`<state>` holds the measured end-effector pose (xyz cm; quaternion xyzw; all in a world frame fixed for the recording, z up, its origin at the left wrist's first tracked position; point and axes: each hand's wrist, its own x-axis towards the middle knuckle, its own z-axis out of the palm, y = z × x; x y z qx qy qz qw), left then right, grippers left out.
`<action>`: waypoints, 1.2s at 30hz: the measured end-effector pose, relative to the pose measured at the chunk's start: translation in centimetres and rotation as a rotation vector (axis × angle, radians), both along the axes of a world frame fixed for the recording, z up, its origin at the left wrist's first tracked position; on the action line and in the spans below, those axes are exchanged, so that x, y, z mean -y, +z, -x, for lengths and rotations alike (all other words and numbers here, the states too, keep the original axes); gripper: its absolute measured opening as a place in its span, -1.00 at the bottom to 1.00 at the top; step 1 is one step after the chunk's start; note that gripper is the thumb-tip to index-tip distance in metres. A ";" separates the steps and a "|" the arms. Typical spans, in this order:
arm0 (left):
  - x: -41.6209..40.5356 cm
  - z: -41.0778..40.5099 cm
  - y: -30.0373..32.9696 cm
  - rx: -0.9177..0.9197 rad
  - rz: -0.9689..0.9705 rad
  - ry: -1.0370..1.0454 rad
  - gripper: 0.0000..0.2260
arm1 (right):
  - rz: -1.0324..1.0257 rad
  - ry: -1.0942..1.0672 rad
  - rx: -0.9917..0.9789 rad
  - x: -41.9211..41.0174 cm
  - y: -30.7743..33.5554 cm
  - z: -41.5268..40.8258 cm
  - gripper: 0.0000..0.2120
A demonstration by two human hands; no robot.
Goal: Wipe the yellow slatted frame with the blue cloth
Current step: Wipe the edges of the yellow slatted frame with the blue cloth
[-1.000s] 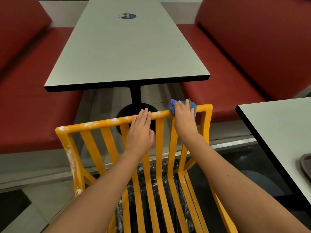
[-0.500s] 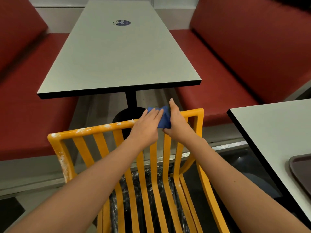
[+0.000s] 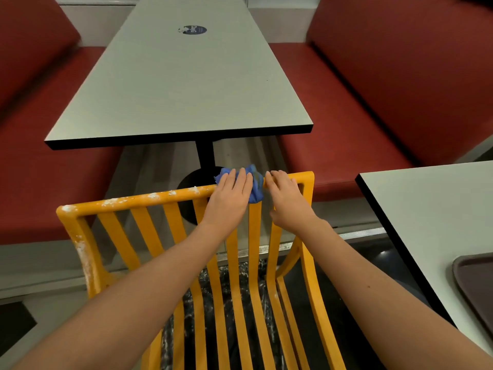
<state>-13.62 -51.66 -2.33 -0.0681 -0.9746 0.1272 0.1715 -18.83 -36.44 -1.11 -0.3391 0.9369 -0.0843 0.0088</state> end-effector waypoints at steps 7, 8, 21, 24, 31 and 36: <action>2.7 -0.6 0.2 -0.012 -0.066 -0.086 -0.44 | -0.039 0.036 -0.002 0.0 0.1 0.4 -0.20; 3.5 -0.9 0.1 -0.013 -0.072 -0.093 -0.44 | -0.037 0.029 0.018 0.0 0.1 0.3 -0.17; 5.0 -2.3 -1.3 -0.091 -0.199 -0.117 -0.48 | -0.041 -0.059 -0.010 1.3 -0.6 -0.5 -0.25; 5.1 -2.5 -1.0 -0.098 -0.216 -0.091 -0.47 | -0.068 -0.082 -0.023 1.6 -0.5 -0.6 -0.29; 3.6 -2.0 -1.7 -0.113 -0.249 -0.122 -0.61 | -0.041 -0.091 -0.001 1.9 -0.4 -0.7 -0.35; 7.1 -3.5 -1.7 -0.160 -0.240 -0.119 -0.64 | -0.082 -0.108 0.030 2.6 0.3 -1.0 -0.32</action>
